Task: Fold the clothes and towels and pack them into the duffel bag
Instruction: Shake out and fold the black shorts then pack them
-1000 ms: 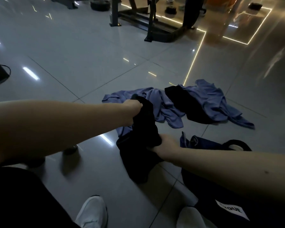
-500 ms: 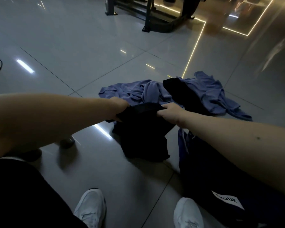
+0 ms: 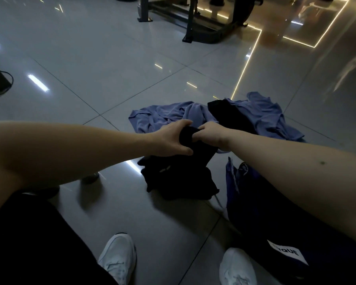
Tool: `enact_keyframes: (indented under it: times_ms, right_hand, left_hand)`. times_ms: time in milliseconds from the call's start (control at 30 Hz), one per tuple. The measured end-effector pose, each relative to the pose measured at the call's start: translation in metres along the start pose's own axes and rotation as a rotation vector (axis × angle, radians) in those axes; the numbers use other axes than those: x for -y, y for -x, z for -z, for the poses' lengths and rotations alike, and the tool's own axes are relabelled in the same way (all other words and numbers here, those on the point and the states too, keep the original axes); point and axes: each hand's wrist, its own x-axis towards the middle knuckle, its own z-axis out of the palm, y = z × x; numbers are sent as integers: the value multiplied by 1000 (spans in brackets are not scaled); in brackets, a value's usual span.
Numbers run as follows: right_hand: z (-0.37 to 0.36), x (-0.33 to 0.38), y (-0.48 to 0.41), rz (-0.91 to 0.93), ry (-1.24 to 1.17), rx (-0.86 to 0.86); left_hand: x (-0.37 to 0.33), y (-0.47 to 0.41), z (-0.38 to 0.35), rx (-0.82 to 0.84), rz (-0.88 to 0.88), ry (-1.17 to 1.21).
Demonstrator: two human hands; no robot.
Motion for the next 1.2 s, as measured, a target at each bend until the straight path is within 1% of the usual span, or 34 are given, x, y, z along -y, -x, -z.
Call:
enact_keyframes:
  times_ms: [100,167,233,300,367,433,533,633,833,900,1000,1100,1200]
  right_hand:
    - [-2,-4,2,-43,-213,76]
    - [-3,-8,4,-70,-367,194]
    - [-4,-14,6,-46,-437,298]
    - [-7,-22,8,-1,-396,307]
    - [-12,-27,12,37,-360,278]
    - [-16,-31,13,59,-384,239]
    - [-16,-35,11,68,-398,147]
    - [-9,-33,6,88,-369,110]
    - [-9,-32,8,147,-260,184]
    - [-10,-35,6,157,-252,155]
    - [-4,-34,5,158,-244,131]
    - [8,-33,4,141,-255,42]
    - [17,-28,6,164,-238,-53]
  left_hand:
    - [3,-1,3,-82,11,-52]
    - [6,-2,9,-106,-10,-69]
    - [8,0,15,-107,-3,-62]
    - [9,0,19,-145,31,-49]
    - [9,1,21,-202,58,-34]
    - [8,1,24,-265,71,-7]
    - [6,1,27,-378,76,84]
    - [3,1,31,-482,125,184]
    - [-3,-6,38,-598,155,359]
    - [-5,-11,39,-609,172,382]
    - [0,-15,40,-556,196,349]
    - [12,-16,41,-505,269,246]
    - [23,-13,43,-400,367,140]
